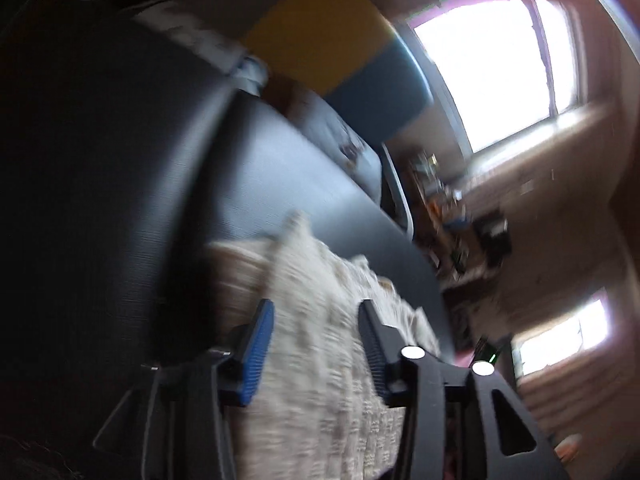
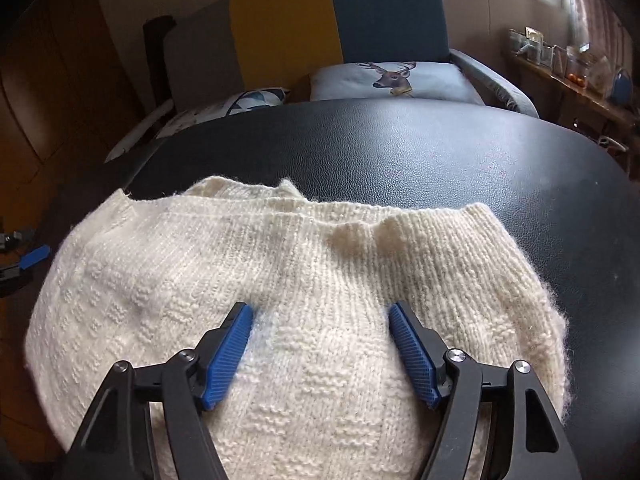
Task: Fold clothes
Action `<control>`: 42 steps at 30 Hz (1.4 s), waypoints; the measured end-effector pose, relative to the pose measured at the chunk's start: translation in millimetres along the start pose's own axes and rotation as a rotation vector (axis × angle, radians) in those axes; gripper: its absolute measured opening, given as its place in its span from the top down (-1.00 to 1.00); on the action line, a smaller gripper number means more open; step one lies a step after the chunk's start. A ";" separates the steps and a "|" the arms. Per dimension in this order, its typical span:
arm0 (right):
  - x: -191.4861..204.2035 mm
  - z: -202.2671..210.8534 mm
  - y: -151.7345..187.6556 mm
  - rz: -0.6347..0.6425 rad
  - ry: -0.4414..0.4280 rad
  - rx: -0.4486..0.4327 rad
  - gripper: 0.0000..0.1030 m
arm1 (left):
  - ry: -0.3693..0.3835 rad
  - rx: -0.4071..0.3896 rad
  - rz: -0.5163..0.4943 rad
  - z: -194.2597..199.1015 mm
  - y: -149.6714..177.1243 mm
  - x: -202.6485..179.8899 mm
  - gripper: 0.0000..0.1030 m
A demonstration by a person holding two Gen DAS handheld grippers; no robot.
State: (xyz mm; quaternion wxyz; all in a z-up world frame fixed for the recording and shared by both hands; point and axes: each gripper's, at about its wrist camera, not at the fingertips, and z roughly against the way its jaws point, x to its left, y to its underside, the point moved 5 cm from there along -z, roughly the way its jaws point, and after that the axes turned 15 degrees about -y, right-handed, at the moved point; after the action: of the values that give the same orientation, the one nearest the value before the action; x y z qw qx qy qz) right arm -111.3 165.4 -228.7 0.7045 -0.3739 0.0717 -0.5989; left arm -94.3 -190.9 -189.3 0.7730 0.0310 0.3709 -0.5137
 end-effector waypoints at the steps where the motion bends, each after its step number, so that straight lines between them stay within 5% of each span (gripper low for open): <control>1: 0.6 -0.8 -0.1 0.004 0.005 -0.001 -0.44 | -0.006 0.007 -0.001 0.2 -1.7 3.5 -0.01; 6: 3.1 5.0 -3.0 0.001 0.007 -0.010 -0.45 | -0.051 0.062 -0.075 -10.4 -3.0 5.3 -0.29; 13: 0.3 5.1 -2.0 -0.006 -0.008 -0.020 -0.46 | -0.104 0.163 -0.161 -51.2 4.6 5.1 -0.28; 17: 0.5 5.1 -1.8 -0.006 -0.012 -0.025 -0.47 | -0.091 0.139 -0.185 -54.3 6.5 -3.9 -0.32; 20: 0.6 5.3 -1.9 -0.007 -0.015 -0.028 -0.48 | -0.062 0.156 -0.184 -56.8 10.1 -7.1 0.04; 21: 0.6 5.5 -2.0 -0.007 -0.017 -0.028 -0.49 | -0.064 0.165 -0.187 -57.6 12.2 -8.1 0.44; 25: 1.0 7.4 -4.0 -0.009 -0.017 -0.023 -0.48 | -0.087 0.124 -0.202 -48.7 13.3 -15.1 0.64; 33: 13.2 51.7 -10.6 0.059 -0.071 -0.019 -0.41 | -0.112 0.042 -0.174 -27.7 -5.7 -18.5 0.70; 42: -6.6 79.4 18.2 0.081 -0.186 0.090 -0.41 | -0.164 0.014 -0.157 -12.0 -15.9 -8.8 0.70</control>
State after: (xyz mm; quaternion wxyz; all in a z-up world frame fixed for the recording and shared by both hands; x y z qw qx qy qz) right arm -55.1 206.4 -185.8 0.7478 -0.3929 -0.0059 -0.5352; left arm -115.5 -186.5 -187.4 0.7578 -0.0347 0.3041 -0.5762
